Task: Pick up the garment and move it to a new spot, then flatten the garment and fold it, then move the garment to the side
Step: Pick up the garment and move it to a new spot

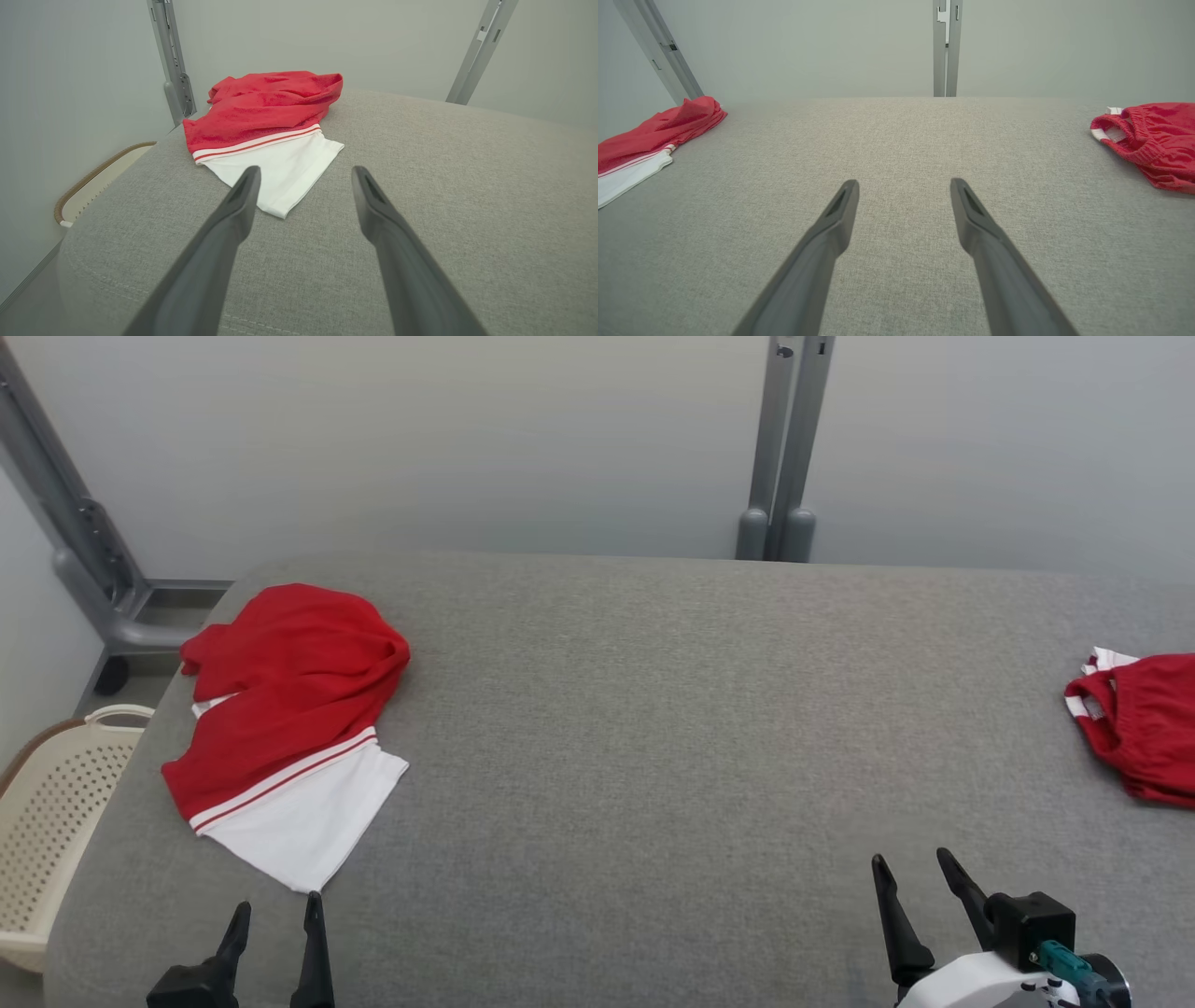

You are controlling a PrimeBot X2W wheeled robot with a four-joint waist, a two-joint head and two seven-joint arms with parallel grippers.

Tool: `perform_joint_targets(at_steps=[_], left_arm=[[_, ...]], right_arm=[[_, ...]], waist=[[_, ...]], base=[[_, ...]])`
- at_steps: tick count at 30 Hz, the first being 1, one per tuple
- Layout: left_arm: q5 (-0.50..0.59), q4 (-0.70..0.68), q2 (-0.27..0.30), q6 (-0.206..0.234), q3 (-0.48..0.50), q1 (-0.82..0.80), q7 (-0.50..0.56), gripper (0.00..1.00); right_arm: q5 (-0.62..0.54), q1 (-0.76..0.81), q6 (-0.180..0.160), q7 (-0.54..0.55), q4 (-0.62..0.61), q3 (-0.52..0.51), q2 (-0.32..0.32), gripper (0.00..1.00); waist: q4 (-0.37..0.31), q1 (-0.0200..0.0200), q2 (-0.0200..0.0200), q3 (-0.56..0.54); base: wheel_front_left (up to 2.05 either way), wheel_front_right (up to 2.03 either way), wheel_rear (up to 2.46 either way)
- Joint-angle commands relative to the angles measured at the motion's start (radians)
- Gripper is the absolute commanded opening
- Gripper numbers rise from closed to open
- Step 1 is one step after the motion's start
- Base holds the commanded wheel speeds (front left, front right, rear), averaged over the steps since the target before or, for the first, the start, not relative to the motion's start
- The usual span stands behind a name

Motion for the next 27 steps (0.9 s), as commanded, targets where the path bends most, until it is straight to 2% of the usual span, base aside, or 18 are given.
perform_joint_targets(at_steps=[1,6,15,21,27], left_arm=[[0.007,0.002,0.01,-0.003,0.005,-0.001,-0.001,1.0],[0.02,-0.019,0.007,0.014,-0.004,0.028,-0.001,1.0],[0.008,-0.001,0.045,0.004,0.004,0.035,-0.001,1.0],[0.006,-0.01,0.057,0.011,0.011,0.053,-0.001,1.0],[-0.005,-0.008,0.066,0.005,0.016,0.06,-0.001,1.0]], right_arm=[[0.009,0.009,-0.001,0.0,0.001,0.004,-0.002,1.0],[0.03,0.015,-0.001,-0.004,0.012,0.032,-0.002,1.0],[0.06,0.018,-0.001,-0.012,0.034,0.073,-0.002,1.0],[0.074,0.015,-0.001,-0.014,0.042,0.096,-0.002,1.0],[0.072,0.003,-0.001,-0.013,0.044,0.104,-0.002,1.0]], waist=[[0.047,0.0001,0.0,-0.007],[0.127,0.0001,0.0,-0.016],[0.275,0.0001,0.0,-0.03],[0.324,0.0001,0.0,-0.041],[0.333,0.0001,0.0,-0.035]], base=[[0.0,0.0,0.0],[0.0,0.0,0.0],[0.0,0.0,0.0],[0.0,0.0,0.0],[0.0,0.0,0.0]])
